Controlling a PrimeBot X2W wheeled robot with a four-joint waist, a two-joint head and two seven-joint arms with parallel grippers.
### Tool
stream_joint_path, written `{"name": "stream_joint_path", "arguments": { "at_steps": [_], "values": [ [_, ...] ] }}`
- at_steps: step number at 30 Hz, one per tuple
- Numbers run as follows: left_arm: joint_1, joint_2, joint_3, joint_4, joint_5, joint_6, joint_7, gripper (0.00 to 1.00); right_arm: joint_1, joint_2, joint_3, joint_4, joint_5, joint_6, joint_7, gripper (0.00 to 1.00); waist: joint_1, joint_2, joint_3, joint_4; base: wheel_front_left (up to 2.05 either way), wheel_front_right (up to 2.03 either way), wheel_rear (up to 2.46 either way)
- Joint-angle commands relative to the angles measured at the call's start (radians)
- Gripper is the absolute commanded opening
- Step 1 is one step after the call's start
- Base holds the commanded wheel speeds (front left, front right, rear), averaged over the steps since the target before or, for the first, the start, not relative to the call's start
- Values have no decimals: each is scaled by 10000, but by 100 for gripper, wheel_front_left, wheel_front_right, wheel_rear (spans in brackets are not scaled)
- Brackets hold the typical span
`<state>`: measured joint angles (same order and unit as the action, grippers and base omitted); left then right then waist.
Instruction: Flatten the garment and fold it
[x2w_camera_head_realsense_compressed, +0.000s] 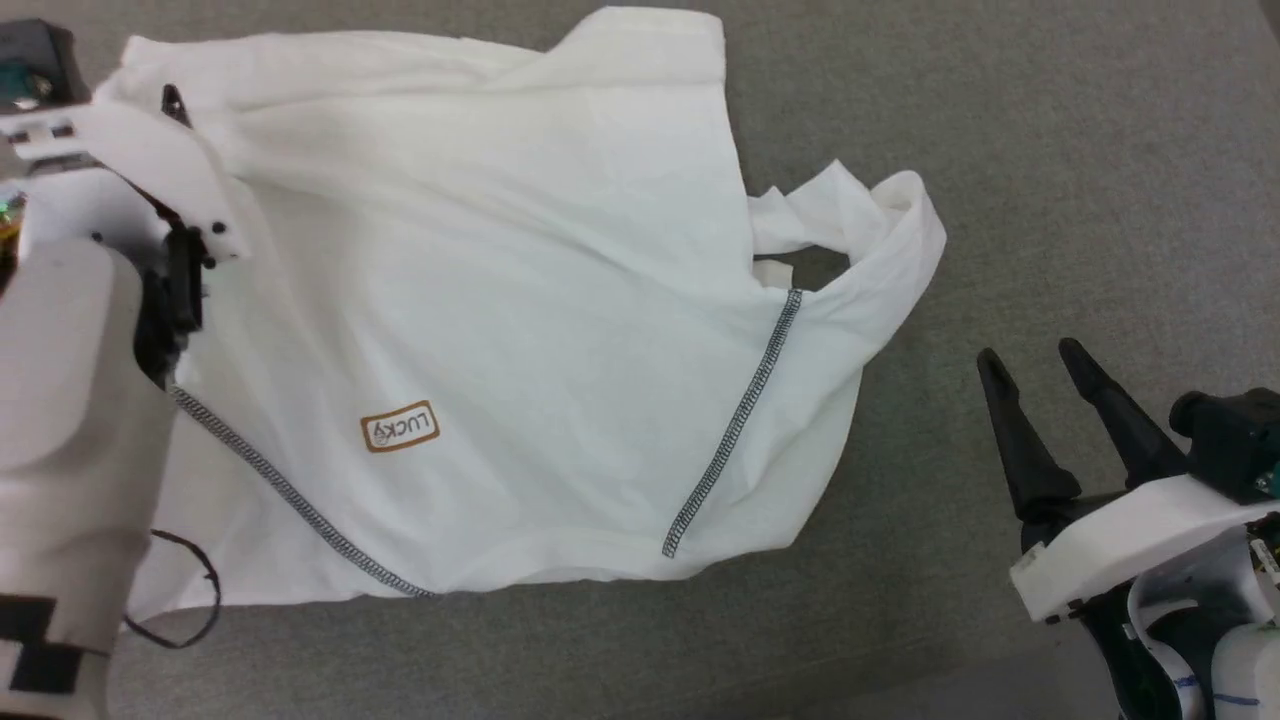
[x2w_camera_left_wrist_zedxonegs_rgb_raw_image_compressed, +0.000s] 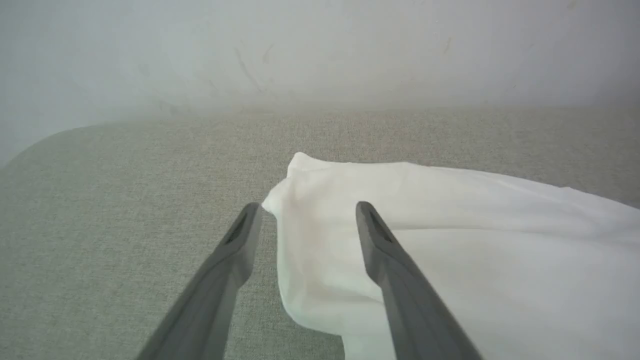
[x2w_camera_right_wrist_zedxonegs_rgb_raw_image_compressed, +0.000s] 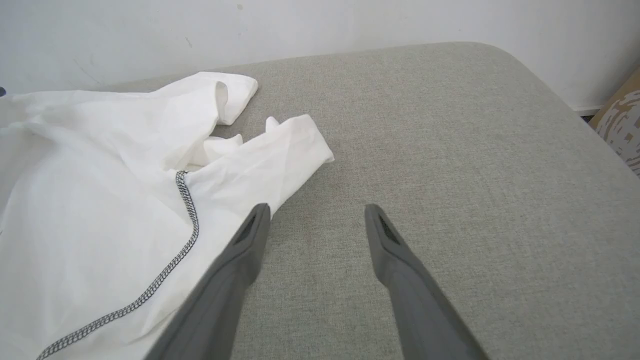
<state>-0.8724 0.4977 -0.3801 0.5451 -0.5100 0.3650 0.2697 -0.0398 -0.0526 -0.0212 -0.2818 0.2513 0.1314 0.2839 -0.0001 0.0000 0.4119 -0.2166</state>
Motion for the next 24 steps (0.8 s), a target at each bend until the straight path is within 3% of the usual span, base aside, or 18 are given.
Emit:
{"name": "stream_joint_path", "arguments": {
  "at_steps": [1, 8, 18, 24],
  "values": [
    [217, -18, 37, -96, -14, 70, -146, 100, -131, 24, 3, -53, -40, -7, 38, 100, 1, 0, -373, 313, 0, 0, 0],
    [2439, -82, 183, -2277, -62, 579, -1550, 100, -29, 24, -34, -136, -52, -7, 531, 100, 1, 0, -1311, 881, 0, 0, 0],
    [6277, 915, 442, -6902, 333, 2034, -1834, 100, 229, 24, -31, -131, -11, -7, 985, 100, 1, 0, -2231, 1235, 0, 0, 0],
    [7870, 1123, 923, -8334, 368, 2487, -2708, 100, 592, 19, 67, 225, -227, -7, 1693, 100, 1, 0, -2565, 1423, 0, 0, 0]
  ]
}}
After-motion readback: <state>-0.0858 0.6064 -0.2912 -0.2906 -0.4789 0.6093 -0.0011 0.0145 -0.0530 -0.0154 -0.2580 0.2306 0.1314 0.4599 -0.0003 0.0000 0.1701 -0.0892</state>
